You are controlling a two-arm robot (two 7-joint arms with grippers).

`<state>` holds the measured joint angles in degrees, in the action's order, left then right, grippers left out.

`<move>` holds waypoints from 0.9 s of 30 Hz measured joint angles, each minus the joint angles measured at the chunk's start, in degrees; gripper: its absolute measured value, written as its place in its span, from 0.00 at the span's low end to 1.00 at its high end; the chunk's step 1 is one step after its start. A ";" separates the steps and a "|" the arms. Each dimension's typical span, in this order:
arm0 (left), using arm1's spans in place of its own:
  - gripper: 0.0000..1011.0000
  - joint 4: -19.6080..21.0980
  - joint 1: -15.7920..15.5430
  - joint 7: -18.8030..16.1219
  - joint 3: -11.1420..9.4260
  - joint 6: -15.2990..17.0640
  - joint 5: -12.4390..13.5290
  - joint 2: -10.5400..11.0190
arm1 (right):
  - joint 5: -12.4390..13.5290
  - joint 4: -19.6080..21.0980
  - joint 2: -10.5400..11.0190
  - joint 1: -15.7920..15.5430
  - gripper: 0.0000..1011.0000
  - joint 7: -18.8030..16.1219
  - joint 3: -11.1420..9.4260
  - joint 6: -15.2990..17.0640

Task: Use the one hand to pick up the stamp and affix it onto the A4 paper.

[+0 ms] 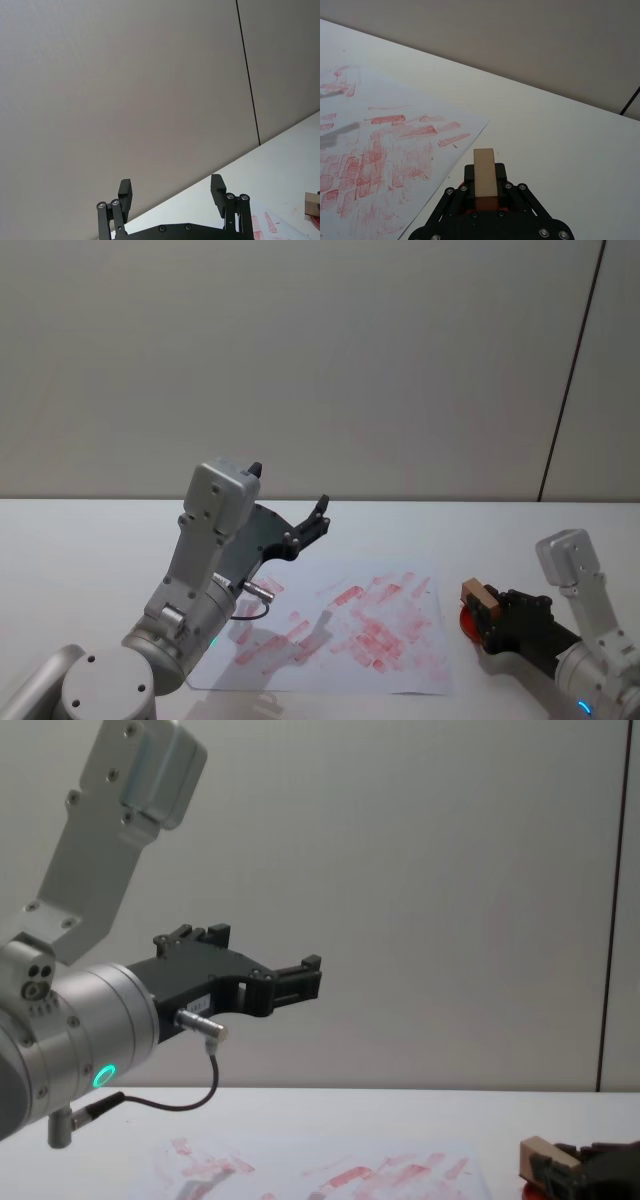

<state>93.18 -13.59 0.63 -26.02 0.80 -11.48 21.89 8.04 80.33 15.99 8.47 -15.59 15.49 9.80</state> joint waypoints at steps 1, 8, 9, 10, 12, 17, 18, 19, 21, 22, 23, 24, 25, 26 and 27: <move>0.99 0.00 0.00 0.00 0.00 0.00 0.00 0.00 | -0.08 -0.21 0.01 0.02 0.21 -0.02 -0.01 -0.07; 0.99 0.00 0.00 0.00 0.00 0.00 0.00 0.00 | -0.28 -0.87 0.07 0.02 0.36 -0.07 -0.04 0.11; 0.99 0.00 0.00 0.00 0.00 0.00 0.00 0.00 | -0.28 -0.87 0.07 0.02 0.40 -0.06 -0.05 0.11; 0.99 0.00 0.00 0.00 0.00 0.00 0.00 0.00 | -0.24 -0.87 0.07 0.01 0.40 -0.04 -0.06 0.10; 0.99 0.00 0.00 0.00 0.00 0.00 0.00 0.00 | 0.02 -0.84 0.06 0.00 0.46 0.05 -0.12 -0.13; 0.99 0.00 0.00 0.00 0.00 0.00 0.00 0.00 | 1.28 0.42 0.07 -0.27 0.64 0.55 -0.33 -1.28; 0.99 0.00 0.00 0.00 0.00 0.00 0.00 0.00 | 1.58 0.71 0.07 -0.34 0.67 0.66 -0.36 -1.53; 0.99 0.00 0.00 0.00 0.00 0.00 0.00 0.00 | 1.81 1.00 0.07 -0.39 0.70 0.76 -0.39 -1.72; 0.99 0.00 0.00 0.00 0.00 0.00 0.00 0.00 | 2.58 2.16 0.06 -0.63 0.75 1.14 -0.48 -2.36; 0.99 0.00 0.00 0.00 0.00 0.00 0.00 0.00 | 2.91 2.53 0.06 -0.72 0.78 1.34 -0.50 -2.62; 0.99 0.00 0.00 0.00 0.00 0.00 0.00 0.00 | 3.40 3.35 0.03 -0.89 0.83 1.70 -0.55 -3.02; 0.99 0.00 0.00 0.00 0.00 0.00 0.00 0.00 | 3.63 3.80 0.02 -0.98 0.85 1.91 -0.57 -3.23; 0.99 0.00 0.00 0.00 0.00 0.00 0.00 0.00 | 3.85 4.45 0.00 -1.12 0.88 2.12 -0.58 -3.42; 0.99 0.00 0.00 0.00 0.00 0.00 0.00 0.00 | 4.30 5.44 -0.04 -1.35 0.88 2.57 -0.61 -3.83; 0.99 0.00 0.00 0.00 0.00 0.00 0.00 0.00 | 4.51 5.94 -0.07 -1.47 0.93 2.81 -0.61 -4.03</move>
<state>93.18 -13.59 0.63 -26.02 0.80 -11.48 21.89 12.55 86.26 15.92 7.00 -12.78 14.89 5.77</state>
